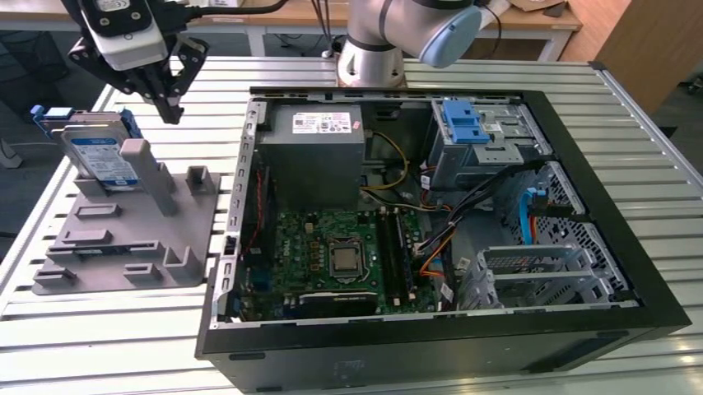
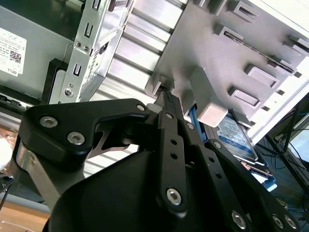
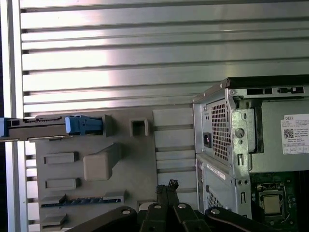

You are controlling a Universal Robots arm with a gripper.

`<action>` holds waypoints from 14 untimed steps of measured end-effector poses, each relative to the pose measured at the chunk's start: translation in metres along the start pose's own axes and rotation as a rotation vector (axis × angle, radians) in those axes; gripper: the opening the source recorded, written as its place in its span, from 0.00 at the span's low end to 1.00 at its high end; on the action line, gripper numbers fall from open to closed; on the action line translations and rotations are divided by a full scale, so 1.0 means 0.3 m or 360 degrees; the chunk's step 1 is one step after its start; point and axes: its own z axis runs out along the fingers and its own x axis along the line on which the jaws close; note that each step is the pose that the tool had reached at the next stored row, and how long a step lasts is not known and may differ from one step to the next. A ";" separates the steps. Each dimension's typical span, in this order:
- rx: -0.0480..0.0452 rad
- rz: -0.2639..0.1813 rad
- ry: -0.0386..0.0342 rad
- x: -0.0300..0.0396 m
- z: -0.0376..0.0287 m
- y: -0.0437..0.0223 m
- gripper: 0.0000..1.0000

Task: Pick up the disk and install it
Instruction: 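Reach for the disk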

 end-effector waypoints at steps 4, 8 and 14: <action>0.0000 0.0000 0.0000 0.005 0.001 0.000 0.11; 0.0000 0.0000 0.0000 0.010 0.001 -0.001 0.11; 0.0000 0.0000 0.0000 0.018 0.003 -0.001 0.11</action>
